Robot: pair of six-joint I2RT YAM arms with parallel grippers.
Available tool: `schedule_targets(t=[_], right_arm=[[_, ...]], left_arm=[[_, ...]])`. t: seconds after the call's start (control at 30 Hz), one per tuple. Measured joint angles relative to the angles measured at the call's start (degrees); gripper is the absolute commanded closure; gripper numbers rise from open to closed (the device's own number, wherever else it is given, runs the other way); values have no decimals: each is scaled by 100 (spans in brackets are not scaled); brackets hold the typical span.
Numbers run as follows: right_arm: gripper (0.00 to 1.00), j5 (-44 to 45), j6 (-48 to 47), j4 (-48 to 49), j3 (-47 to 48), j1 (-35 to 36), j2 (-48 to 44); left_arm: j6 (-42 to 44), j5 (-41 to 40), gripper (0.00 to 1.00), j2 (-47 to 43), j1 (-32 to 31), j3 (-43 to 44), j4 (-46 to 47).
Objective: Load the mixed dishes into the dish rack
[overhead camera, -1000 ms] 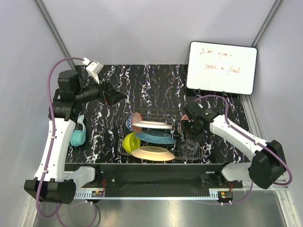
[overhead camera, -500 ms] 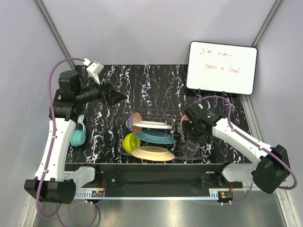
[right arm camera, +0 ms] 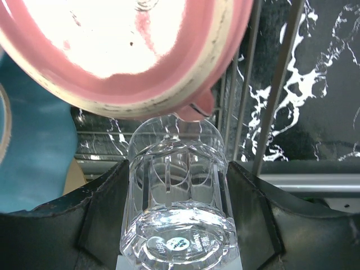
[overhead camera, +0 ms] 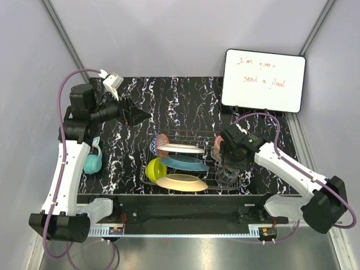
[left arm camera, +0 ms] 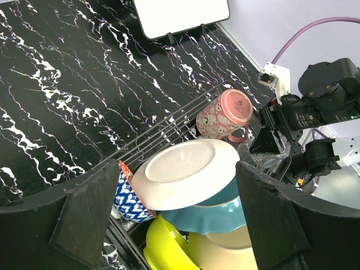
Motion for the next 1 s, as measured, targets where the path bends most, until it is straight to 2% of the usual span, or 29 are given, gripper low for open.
schedule_targets(t=[0.07,0.17,0.3,0.33,0.5,0.53,0.6,0.83,1.0], right_arm=[[99,33,39,85,-33,15,2],[92,87,92,195,-118,83,85],[74,83,203,372,-319,251,251],[62,83,229,437,-363,291,284],[34,98,284,588,-448,391,293],[17,98,284,597,-450,398,289],[2,90,304,638,-457,415,289],[0,-103,393,828,-472,531,332],[0,-72,404,568,-378,540,168]], left_arm=[[-2,2,13,0,0,-4,0],[0,2,13,0,0,-11,-2],[0,2,13,0,0,-15,0],[0,4,13,0,0,-17,-2],[0,4,14,0,0,-17,-2],[0,7,13,0,0,-17,0],[0,7,13,0,0,-17,0],[0,4,13,-11,0,-46,4],[11,0,13,-68,0,-219,-9]])
